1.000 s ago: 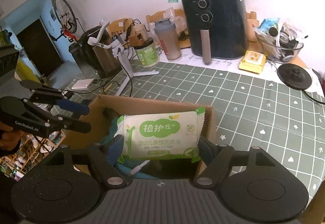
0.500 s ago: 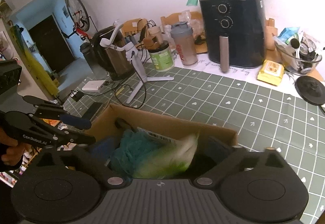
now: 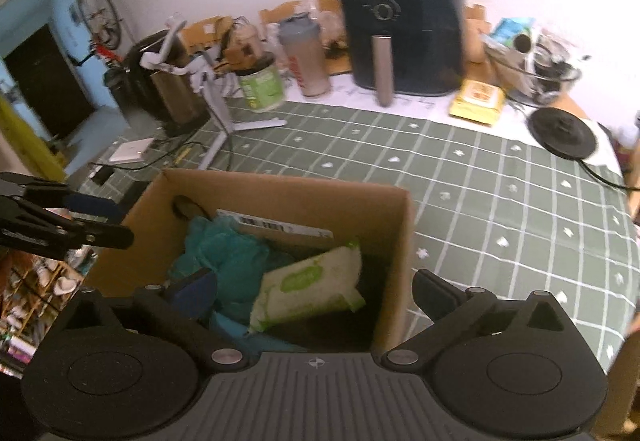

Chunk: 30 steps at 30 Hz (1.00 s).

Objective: Organize soft objects
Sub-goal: 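Withdraw both tools up from the box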

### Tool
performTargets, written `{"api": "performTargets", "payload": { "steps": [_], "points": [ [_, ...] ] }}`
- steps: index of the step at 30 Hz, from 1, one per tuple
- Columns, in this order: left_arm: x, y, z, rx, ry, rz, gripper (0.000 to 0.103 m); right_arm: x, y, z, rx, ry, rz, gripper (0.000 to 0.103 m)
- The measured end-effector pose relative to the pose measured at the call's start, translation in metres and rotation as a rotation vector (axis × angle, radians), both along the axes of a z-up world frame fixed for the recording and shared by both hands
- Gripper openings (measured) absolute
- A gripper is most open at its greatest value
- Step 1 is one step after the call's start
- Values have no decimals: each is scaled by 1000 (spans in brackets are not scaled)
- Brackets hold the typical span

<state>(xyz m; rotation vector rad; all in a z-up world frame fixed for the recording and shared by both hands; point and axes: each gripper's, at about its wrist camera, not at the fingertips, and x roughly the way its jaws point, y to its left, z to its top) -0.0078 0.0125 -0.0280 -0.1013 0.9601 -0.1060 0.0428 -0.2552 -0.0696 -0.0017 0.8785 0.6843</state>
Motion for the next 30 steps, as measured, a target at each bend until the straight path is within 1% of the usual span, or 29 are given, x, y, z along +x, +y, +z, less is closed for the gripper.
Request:
{"api": "performTargets", "payload": {
  "steps": [2,4,6,7,10,13,15,17,18,23,24,25,27,29,30],
  "points": [
    [-1,-4,4,-4,-24,4,77,-7,-1,3,-3,-14,-21,103],
    [-3,-9,8,8,-46,6,86,-12,-2,5,-18,-26,-46,103],
    [-4,-15,9,24,-37,8,101,-17,-2,8,-37,-37,-70,103],
    [-5,-17,10,32,-34,12,103,-19,-1,9,-44,-43,-81,103],
    [-9,-24,13,73,-45,19,103,-27,1,13,-76,-62,-99,103],
    [-11,-29,15,132,-45,41,103,-36,4,16,-100,-91,-90,103],
    [-12,-32,17,150,-54,48,103,-43,11,19,-168,-134,-112,103],
    [-13,-35,20,176,-66,37,103,-53,17,21,-227,-202,-131,103],
    [-13,-38,22,192,-66,23,103,-58,19,23,-238,-231,-135,103],
    [-15,-46,26,244,-63,-5,103,-76,27,27,-294,-291,-178,103],
    [-16,-46,26,247,-59,-6,103,-79,30,28,-307,-295,-186,103],
    [-16,-46,26,244,-56,-8,103,-81,32,28,-323,-281,-198,103],
    [-19,-46,27,249,-59,-21,103,-84,34,28,-325,-240,-209,103],
    [-23,-46,27,262,-47,-19,103,-85,36,25,-309,-173,-226,103],
    [-25,-44,27,251,-38,-22,103,-85,36,25,-304,-134,-235,103]
  ]
}}
